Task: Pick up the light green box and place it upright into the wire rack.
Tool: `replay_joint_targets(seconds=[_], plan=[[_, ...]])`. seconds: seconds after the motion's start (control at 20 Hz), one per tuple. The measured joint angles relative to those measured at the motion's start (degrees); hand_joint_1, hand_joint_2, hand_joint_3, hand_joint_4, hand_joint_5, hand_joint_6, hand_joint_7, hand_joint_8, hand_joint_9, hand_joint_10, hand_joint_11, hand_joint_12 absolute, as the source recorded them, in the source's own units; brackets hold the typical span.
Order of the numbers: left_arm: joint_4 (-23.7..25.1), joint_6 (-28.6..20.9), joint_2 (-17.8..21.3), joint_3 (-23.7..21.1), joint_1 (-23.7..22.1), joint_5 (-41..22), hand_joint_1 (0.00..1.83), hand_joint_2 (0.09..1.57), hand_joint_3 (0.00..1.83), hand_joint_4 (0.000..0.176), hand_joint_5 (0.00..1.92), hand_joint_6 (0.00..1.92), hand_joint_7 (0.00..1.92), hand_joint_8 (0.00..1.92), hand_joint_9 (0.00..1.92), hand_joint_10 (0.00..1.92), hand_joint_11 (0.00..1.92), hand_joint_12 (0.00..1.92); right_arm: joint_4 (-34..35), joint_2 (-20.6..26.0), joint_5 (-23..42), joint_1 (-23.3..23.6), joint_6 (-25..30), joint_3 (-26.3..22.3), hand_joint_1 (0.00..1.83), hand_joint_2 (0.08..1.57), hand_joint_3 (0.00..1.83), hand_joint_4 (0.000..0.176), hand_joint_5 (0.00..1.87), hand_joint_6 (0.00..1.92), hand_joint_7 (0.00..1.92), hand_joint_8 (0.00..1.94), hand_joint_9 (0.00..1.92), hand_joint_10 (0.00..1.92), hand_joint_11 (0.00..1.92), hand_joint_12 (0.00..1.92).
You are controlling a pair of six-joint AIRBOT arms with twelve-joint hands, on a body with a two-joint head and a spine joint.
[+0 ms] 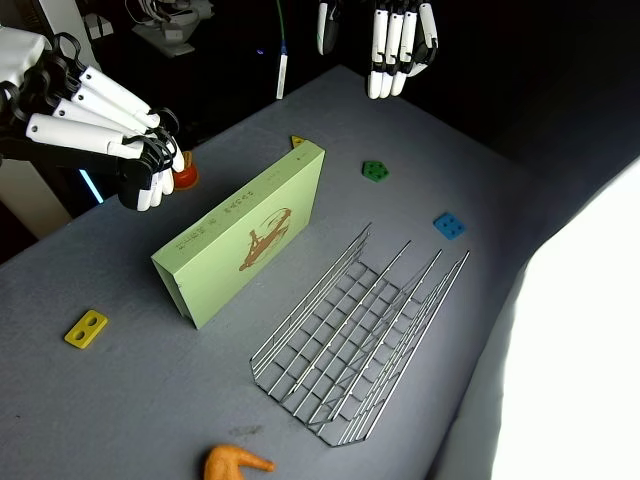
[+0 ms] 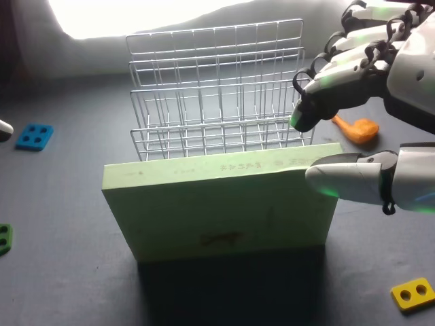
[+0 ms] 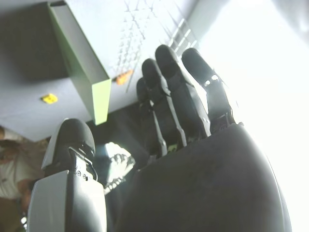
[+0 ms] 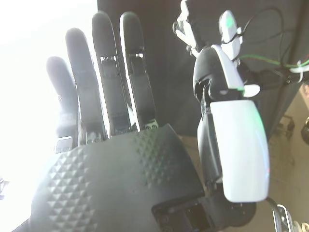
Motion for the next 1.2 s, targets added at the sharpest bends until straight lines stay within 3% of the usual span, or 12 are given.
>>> replay_joint_targets(seconds=[0.2, 0.35, 0.4, 0.45, 0.55, 0.6, 0.65, 0.75, 1.05, 1.2], plan=[[0.02, -0.07, 0.02, 0.35, 0.02, -0.07, 1.10, 1.33, 0.02, 0.000, 0.54, 1.53, 0.68, 1.66, 0.62, 1.77, 0.50, 1.92, -0.07, 0.68, 0.28, -0.79, -0.44, 0.09, 0.90, 0.98, 0.85, 0.000, 0.63, 1.85, 0.98, 1.94, 1.03, 1.92, 0.96, 1.92], [0.02, -0.11, 0.02, 0.35, 0.02, 0.02, 1.10, 1.33, 0.02, 0.000, 0.54, 1.53, 0.68, 1.66, 0.62, 1.78, 0.50, 1.92, 2.80, 0.33, -1.29, 2.62, -2.34, 0.11, 0.90, 0.99, 0.84, 0.000, 0.63, 1.85, 0.98, 1.94, 1.03, 1.92, 0.96, 1.92], [0.02, -0.11, 0.00, 0.35, 0.02, 0.02, 0.81, 1.38, 0.02, 0.000, 0.40, 0.88, 0.55, 0.87, 0.48, 1.37, 0.32, 1.83, 2.86, 0.31, -0.90, 2.60, -2.75, 0.15, 0.69, 1.07, 0.53, 0.000, 0.45, 1.21, 0.64, 1.16, 0.55, 1.46, 0.42, 1.88], [0.02, -0.11, 0.02, 0.46, 0.02, 0.00, 0.73, 1.40, 0.02, 0.000, 0.45, 0.55, 0.63, 0.47, 0.48, 1.21, 0.28, 1.80, 2.91, 0.33, -1.31, 2.58, -3.23, 0.20, 0.63, 1.17, 0.30, 0.000, 0.46, 0.95, 0.62, 0.84, 0.46, 1.32, 0.28, 1.88], [0.02, -0.11, 0.02, 0.72, 0.02, 0.04, 0.70, 1.41, 0.01, 0.000, 0.55, 0.27, 0.74, 0.16, 0.49, 1.15, 0.27, 1.78, 4.28, 0.20, -2.78, 2.78, -4.33, 0.28, 0.62, 1.26, 0.10, 0.000, 0.50, 0.80, 0.66, 0.66, 0.44, 1.26, 0.25, 1.88], [0.02, -0.11, 0.00, 0.72, 0.02, 0.07, 0.49, 1.25, 0.00, 0.028, 0.19, 0.07, 0.26, 0.05, 0.19, 0.40, 0.05, 1.02, 4.94, 0.02, -3.26, 3.34, -4.57, 0.28, 0.42, 1.13, 0.02, 0.000, 0.10, 0.17, 0.13, 0.21, 0.09, 0.34, 0.05, 0.68], [0.02, -0.02, 0.02, 0.72, 0.04, -0.07, 0.42, 1.22, 0.00, 0.047, 0.11, 0.02, 0.16, 0.01, 0.16, 0.15, 0.01, 0.71, 6.60, -0.35, -2.36, 2.95, -4.83, 0.28, 0.36, 1.11, 0.01, 0.000, 0.02, 0.03, 0.04, 0.05, 0.02, 0.07, 0.01, 0.14], [0.02, -0.09, 0.00, 0.70, 0.13, -0.02, 0.43, 1.20, 0.00, 0.052, 0.10, 0.00, 0.12, 0.00, 0.12, 0.04, 0.00, 0.53, 9.51, -1.90, 1.60, 0.63, -4.92, 0.28, 0.34, 1.10, 0.00, 0.000, 0.00, 0.00, 0.02, 0.01, 0.00, 0.00, 0.00, 0.00], [0.02, -0.07, 0.02, 0.72, -0.04, 0.02, 0.43, 1.20, 0.00, 0.045, 0.11, 0.01, 0.09, 0.00, 0.12, 0.02, 0.00, 0.52, 13.33, -4.28, 9.01, -1.38, -5.11, 0.35, 0.39, 1.11, 0.00, 0.000, 0.00, 0.00, 0.00, 0.00, 0.00, 0.00, 0.00, 0.00], [0.02, -0.09, 0.02, 0.72, 0.07, 0.02, 0.43, 1.20, 0.00, 0.045, 0.11, 0.00, 0.09, 0.00, 0.12, 0.02, 0.00, 0.53, 14.29, -7.48, 8.59, -4.13, -9.75, 0.70, 0.39, 1.11, 0.00, 0.000, 0.00, 0.00, 0.00, 0.00, 0.00, 0.00, 0.00, 0.00]])
